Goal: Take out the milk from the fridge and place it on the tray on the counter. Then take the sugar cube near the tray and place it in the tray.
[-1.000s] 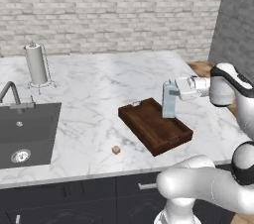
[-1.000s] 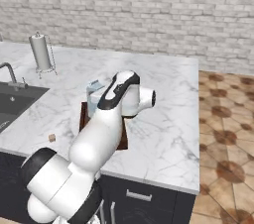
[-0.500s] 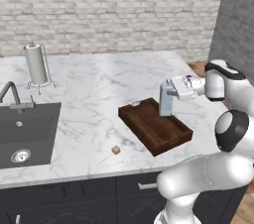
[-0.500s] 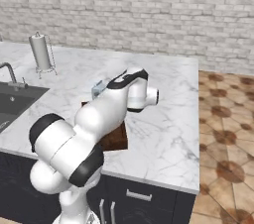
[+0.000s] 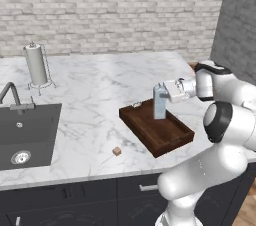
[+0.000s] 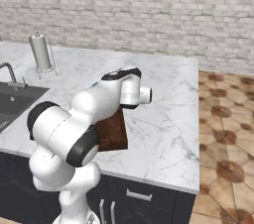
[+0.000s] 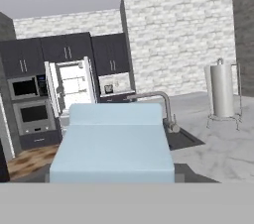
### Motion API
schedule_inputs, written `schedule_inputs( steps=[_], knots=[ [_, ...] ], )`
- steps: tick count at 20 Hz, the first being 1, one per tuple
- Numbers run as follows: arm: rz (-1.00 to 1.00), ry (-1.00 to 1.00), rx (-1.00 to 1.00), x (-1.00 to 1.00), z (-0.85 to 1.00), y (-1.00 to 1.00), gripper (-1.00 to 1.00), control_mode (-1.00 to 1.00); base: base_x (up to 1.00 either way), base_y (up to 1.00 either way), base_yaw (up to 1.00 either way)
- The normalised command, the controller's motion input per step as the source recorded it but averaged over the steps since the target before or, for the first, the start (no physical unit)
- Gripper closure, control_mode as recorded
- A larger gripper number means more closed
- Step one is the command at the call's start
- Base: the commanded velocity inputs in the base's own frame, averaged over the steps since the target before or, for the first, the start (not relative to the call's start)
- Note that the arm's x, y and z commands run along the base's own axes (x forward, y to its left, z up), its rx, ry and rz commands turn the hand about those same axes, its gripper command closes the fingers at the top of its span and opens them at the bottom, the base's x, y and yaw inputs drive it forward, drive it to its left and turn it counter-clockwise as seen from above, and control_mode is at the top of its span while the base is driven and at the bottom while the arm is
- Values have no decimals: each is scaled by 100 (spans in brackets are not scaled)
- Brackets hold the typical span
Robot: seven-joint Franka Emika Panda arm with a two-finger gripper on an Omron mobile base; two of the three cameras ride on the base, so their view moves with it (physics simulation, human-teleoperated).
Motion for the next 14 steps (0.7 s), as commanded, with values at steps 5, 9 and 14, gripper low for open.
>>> schedule_inputs(
  steps=[5,9,14],
  knots=[
    [-1,-1,0,6,-19,19,100,-100,0,0,0],
    [0,-11,0,0,-26,0,100,-100,0,0,0],
    [0,-9,0,3,-4,7,100,-100,0,0,0]
  ],
)
